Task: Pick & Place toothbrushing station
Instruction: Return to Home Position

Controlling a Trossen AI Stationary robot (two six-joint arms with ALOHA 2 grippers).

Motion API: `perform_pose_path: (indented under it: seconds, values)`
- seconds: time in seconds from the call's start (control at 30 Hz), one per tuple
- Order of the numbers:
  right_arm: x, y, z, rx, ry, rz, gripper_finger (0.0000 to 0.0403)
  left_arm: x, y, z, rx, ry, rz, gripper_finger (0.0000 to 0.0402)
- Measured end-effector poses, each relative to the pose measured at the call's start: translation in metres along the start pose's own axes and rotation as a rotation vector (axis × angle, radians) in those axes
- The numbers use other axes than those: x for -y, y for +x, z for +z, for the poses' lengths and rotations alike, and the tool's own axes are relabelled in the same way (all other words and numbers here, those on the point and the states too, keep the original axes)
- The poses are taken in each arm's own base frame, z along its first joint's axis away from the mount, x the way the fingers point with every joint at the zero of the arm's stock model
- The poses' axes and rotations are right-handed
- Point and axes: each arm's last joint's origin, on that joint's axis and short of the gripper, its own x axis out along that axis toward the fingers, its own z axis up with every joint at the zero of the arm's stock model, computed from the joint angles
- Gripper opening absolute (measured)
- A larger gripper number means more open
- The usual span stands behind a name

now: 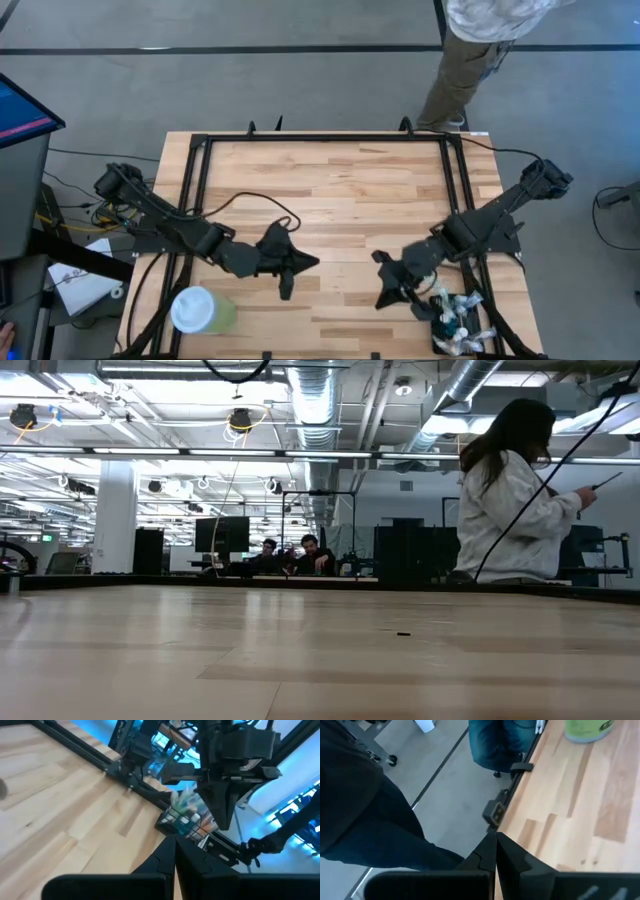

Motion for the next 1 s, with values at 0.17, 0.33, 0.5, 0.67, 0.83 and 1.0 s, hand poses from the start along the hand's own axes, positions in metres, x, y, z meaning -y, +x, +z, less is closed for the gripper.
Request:
perform_pose_path:
  seconds: [0.17, 0.33, 0.5, 0.67, 0.83, 1.0]
  values:
    - [0.025, -0.006, 0.008, 0.015, -0.038, -0.007, 0.0000, -0.014, -0.008, -0.004, -0.003, 0.009, 0.013, 0.0001]
    - [0.052, -0.015, 0.016, 0.032, -0.062, -0.018, 0.0000, -0.028, -0.003, -0.010, -0.019, 0.120, 0.045, 0.0001]
    - [0.083, -0.029, 0.021, 0.054, -0.074, -0.029, 0.0000, -0.046, 0.007, -0.007, -0.027, 0.164, 0.095, 0.0001]
    - [0.118, -0.049, 0.022, 0.061, -0.065, -0.049, 0.0000, -0.069, 0.019, 0.005, -0.073, 0.176, 0.088, 0.0001]
    - [0.148, -0.074, 0.020, 0.091, -0.013, -0.057, 0.0000, -0.097, 0.026, 0.023, -0.076, 0.155, 0.107, 0.0001]
    - [0.162, -0.102, 0.017, 0.127, 0.008, -0.190, 0.0000, -0.122, 0.012, 0.047, -0.003, 0.156, 0.152, 0.0001]
